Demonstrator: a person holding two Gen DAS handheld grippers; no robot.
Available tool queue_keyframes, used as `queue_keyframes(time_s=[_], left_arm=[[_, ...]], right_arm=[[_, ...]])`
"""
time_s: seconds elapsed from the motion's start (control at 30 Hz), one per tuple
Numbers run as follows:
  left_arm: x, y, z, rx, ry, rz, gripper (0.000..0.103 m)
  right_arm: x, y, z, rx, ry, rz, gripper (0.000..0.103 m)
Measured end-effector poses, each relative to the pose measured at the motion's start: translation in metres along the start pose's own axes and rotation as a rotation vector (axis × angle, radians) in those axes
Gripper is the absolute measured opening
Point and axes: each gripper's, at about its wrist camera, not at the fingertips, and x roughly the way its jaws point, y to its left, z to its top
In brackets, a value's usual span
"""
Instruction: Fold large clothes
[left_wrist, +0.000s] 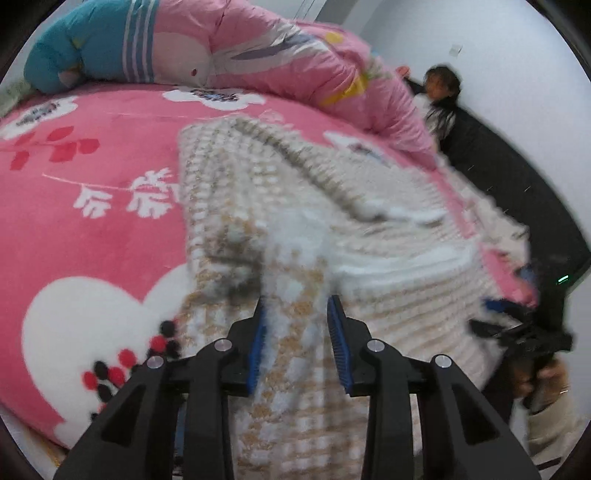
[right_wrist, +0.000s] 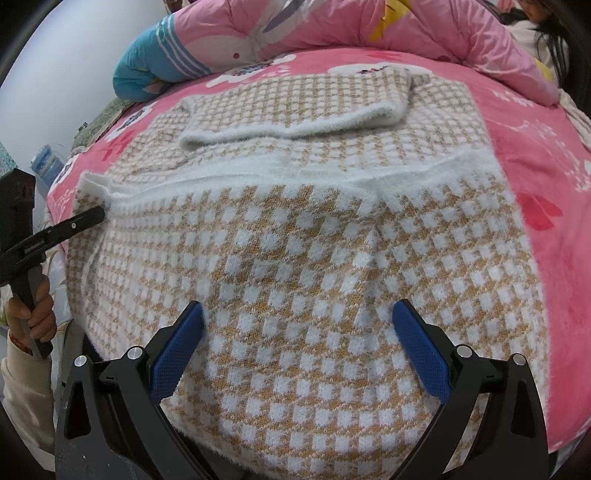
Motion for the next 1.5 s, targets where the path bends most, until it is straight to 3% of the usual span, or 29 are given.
queue_keyframes(time_s=[0.03, 0.23, 0.3, 0.43, 0.53, 0.83, 1.13, 1.3, 1.5], left_arm=[[0.008, -0.001, -0.001, 0.013, 0.034, 0.046, 0.032], [0.003, -0.027, -0.003, 0.088, 0.009, 0.173, 0.032], [-0.001, -0.037, -0.006, 0.115, -0.01, 0.176, 0.032], [0.017, -0.047, -0.012, 0.164, 0.027, 0.292, 0.034], [0.019, -0.049, -0.012, 0.153, 0.028, 0.331, 0.034], [0.019, -0.051, -0.011, 0.113, 0.031, 0.365, 0.035], [0.021, -0.059, -0.012, 0.114, 0.03, 0.41, 0.035], [0.02, -0.059, -0.013, 0.113, 0.023, 0.415, 0.035], [0.019, -0.057, -0.016, 0.111, 0.003, 0.402, 0.035]], right_arm=[[0.0, 0.0, 0.0, 0.0, -0.001, 0.0, 0.095], [0.002, 0.001, 0.001, 0.004, -0.001, 0.001, 0.095], [0.002, 0.001, 0.001, 0.004, 0.001, -0.002, 0.095], [0.006, 0.003, 0.002, 0.005, 0.004, -0.006, 0.095], [0.008, 0.003, 0.002, 0.005, -0.004, -0.003, 0.095], [0.008, 0.001, -0.007, 0.009, -0.041, 0.013, 0.095], [-0.009, -0.016, -0.024, 0.008, -0.085, 0.09, 0.095], [-0.043, -0.055, -0.043, 0.062, -0.127, 0.161, 0.095], [-0.076, -0.109, -0.037, 0.122, -0.171, 0.118, 0.094]])
